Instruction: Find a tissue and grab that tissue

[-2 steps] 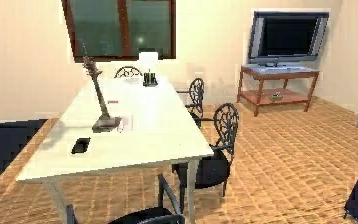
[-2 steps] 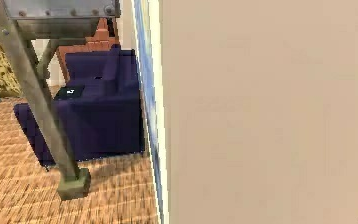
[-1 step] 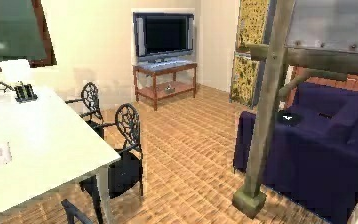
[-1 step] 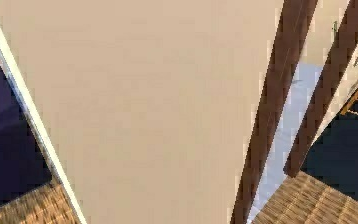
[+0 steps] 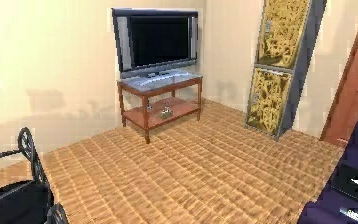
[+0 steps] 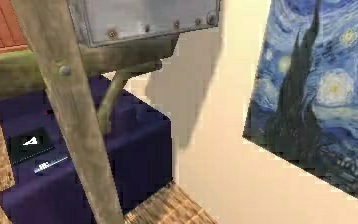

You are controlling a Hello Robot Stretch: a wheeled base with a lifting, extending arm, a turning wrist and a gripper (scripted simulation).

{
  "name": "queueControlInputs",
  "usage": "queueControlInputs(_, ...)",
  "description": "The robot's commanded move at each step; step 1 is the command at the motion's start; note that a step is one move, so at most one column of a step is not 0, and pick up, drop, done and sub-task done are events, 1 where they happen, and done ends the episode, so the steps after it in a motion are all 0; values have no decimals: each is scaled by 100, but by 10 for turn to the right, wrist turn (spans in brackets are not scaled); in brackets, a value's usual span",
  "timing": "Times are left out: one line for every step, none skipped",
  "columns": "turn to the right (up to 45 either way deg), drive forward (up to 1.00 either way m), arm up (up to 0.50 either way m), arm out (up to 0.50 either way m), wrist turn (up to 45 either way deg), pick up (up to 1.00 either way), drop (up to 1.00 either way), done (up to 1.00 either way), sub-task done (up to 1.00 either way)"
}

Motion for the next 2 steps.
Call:
queueControlInputs(0,100,0,0,0,0,0,0,0)
queueControlInputs(60,0,0,0,0,0,0,0,0)
